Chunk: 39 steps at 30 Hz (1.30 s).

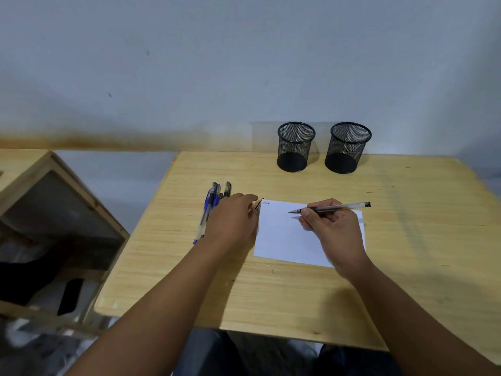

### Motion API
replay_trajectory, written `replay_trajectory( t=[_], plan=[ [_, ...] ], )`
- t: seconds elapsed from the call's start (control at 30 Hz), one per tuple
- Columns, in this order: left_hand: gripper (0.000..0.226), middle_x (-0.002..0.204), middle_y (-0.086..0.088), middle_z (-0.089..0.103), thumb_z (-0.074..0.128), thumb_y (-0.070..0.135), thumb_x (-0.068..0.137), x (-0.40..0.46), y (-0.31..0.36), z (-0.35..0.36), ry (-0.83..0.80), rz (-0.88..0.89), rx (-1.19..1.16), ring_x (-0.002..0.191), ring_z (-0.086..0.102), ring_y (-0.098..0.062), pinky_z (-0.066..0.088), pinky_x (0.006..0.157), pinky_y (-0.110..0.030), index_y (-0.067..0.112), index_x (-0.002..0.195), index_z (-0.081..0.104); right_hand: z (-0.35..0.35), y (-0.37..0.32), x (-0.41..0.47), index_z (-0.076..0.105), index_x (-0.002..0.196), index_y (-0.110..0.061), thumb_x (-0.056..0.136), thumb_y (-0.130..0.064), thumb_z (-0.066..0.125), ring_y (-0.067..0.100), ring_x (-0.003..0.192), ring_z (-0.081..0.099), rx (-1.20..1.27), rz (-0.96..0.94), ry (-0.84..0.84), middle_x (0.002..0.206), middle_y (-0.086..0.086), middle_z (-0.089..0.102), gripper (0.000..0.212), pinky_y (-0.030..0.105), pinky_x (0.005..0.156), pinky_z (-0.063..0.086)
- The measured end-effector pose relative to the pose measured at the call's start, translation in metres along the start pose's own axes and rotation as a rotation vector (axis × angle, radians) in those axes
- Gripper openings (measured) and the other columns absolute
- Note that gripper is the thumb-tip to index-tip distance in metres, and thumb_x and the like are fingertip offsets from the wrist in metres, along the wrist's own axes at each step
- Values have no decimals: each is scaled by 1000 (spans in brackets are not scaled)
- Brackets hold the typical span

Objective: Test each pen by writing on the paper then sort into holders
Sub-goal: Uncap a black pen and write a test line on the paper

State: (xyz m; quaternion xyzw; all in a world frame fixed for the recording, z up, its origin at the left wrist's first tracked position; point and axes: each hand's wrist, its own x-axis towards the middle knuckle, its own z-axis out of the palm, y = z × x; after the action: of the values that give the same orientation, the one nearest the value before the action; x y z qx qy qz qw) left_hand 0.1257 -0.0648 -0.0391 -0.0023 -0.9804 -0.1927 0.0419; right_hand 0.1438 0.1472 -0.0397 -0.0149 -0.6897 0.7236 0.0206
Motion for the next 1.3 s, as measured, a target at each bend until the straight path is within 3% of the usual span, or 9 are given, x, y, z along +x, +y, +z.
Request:
replay_trajectory(
  t=[0.1,0.27,0.5,0.67,0.77,0.87,1.0,1.3],
  plan=[
    [35,119,6,68,50,32,98,5,2,0,-12,-12,-1,112,60,-19,53,85,-39,26,131,61,-3,-1,1,68,89,-11,88,-9,72,26,79,72,32,5,11,79,9,75,5,39,81,58],
    [29,93,6,66,46,37,98,10,8,4,35,-30,69,86,61,-19,52,66,-35,24,96,71,-3,-8,6,68,91,-10,88,-10,71,24,83,75,3,-29,15,81,7,76,5,36,79,59],
    [22,83,7,72,53,27,91,7,13,1,88,-72,10,72,63,-13,52,61,-30,24,95,75,-4,-10,8,68,92,-9,88,-11,72,24,83,75,-2,-28,22,82,7,76,6,43,84,60],
    [19,90,16,72,59,25,90,-2,13,-14,217,-125,-247,70,63,-4,50,67,-25,22,99,76,-1,-19,12,70,88,-13,88,-10,73,28,85,74,56,-25,10,81,8,76,4,45,87,58],
    [13,77,25,66,64,21,89,-13,18,-27,272,-87,-411,74,63,3,48,73,-23,21,92,76,4,-30,16,70,86,-13,87,-8,73,25,81,73,81,-63,-13,79,7,76,5,36,81,58],
    [10,84,19,70,68,19,89,-25,19,-31,266,-34,-520,77,63,3,46,71,-17,20,94,77,8,-40,18,70,88,-11,87,-7,73,21,78,73,85,-95,-48,76,5,75,4,28,77,59],
    [9,89,14,72,70,18,89,-34,21,-32,284,7,-553,79,63,0,41,67,-5,19,95,76,12,-45,16,71,89,-10,85,-7,74,20,76,73,26,-117,-111,76,5,75,6,28,77,60],
    [10,88,10,73,72,12,87,-40,29,-35,331,126,-594,82,66,-4,48,73,-12,18,93,78,14,-44,7,73,90,-9,82,-6,76,18,74,71,8,-103,-181,75,5,75,9,27,75,58]
  ],
)
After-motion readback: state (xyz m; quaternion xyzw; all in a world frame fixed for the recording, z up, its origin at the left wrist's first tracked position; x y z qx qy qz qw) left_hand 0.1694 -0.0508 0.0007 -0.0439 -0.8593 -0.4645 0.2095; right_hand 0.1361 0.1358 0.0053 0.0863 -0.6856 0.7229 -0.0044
